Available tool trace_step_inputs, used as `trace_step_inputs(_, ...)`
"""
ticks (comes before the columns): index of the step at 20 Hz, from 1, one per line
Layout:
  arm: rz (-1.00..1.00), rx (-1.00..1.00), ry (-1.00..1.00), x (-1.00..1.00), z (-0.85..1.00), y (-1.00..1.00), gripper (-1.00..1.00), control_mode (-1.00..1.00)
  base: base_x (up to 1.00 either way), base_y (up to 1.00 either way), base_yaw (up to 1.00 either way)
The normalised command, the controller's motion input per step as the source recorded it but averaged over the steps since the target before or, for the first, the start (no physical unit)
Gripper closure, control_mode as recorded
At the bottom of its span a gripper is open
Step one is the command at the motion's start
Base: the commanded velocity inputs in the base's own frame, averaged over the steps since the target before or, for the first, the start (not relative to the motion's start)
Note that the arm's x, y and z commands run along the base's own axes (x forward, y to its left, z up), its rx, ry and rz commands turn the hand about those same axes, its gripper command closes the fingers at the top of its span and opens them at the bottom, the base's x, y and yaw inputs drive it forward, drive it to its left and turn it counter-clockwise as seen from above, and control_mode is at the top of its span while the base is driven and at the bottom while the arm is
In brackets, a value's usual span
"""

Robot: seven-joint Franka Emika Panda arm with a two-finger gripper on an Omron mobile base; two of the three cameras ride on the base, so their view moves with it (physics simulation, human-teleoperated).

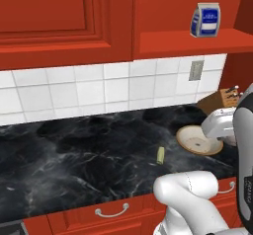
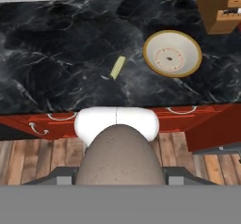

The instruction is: Pick the egg and butter from the fridge and place them by the bowl for mixing.

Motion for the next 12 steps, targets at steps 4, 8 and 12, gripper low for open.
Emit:
trace_step_inputs(4,0.0,0.0,0.0,0.0,0.0,0.0,1.0,1.0,0.12,-0.16,-0.01)
trace_step_inputs(8,0.0,0.0,0.0,0.09,-0.03,0.0,1.0,-1.0,0.12,-0.05,0.0)
trace_step_inputs(12,0.0,0.0,0.08,0.58,-0.59,0.0,1.0,-1.0,0.0,0.0,0.0)
